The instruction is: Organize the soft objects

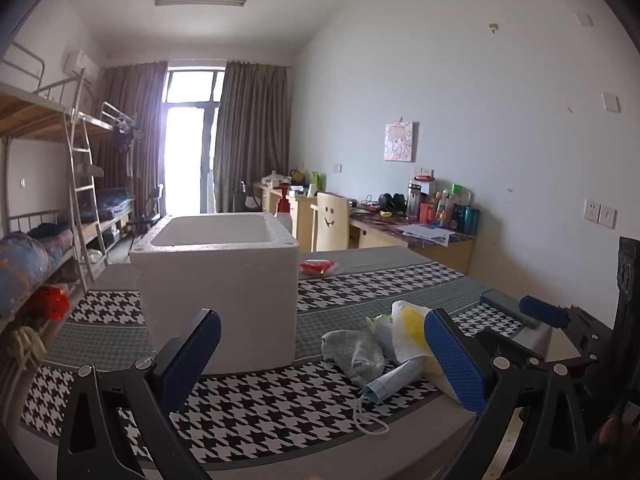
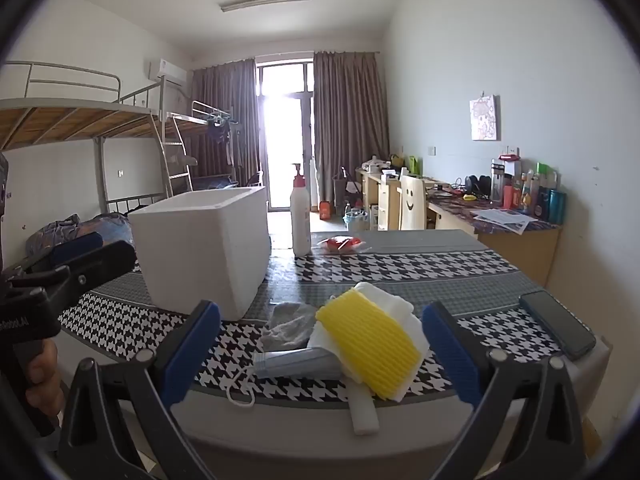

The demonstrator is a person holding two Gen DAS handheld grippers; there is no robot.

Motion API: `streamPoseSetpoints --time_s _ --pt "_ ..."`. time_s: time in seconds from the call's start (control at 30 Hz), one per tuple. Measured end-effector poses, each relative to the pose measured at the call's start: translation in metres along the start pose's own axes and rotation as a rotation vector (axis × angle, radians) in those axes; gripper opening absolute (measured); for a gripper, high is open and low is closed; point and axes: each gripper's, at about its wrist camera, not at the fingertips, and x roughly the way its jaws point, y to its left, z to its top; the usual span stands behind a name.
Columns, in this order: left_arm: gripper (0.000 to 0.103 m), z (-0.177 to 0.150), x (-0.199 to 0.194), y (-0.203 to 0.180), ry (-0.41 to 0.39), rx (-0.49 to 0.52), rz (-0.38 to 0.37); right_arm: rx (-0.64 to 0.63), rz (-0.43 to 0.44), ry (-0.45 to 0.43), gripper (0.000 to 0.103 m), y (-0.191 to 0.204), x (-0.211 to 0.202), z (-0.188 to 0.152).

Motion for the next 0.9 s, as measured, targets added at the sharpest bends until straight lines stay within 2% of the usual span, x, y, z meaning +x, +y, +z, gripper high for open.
streamPoseSetpoints --time_s 0.03,0.1,0.2,0.9 --pt "0.102 0.0001 0.006 0.0016 0.018 -0.005 0.0 -0.002 0.001 0.003 0.102 0.0002 0.0002 0.0001" --pt "0.102 -0.0019 0.0051 0.0004 -0.004 0.003 -0.004 0.004 0.001 0.001 0.102 -0.0001 -0.0002 0.0002" --pt "0.102 -0.0045 0.012 0.0029 0.003 0.001 -0.005 0.001 0.0 0.0 0.102 -0.0001 0.0002 0.0008" --pt "0.102 -0.002 0.0028 0.0 0.008 0.025 -0.003 -0.002 0.002 -0.01 0.102 0.002 -0.0019 0.0015"
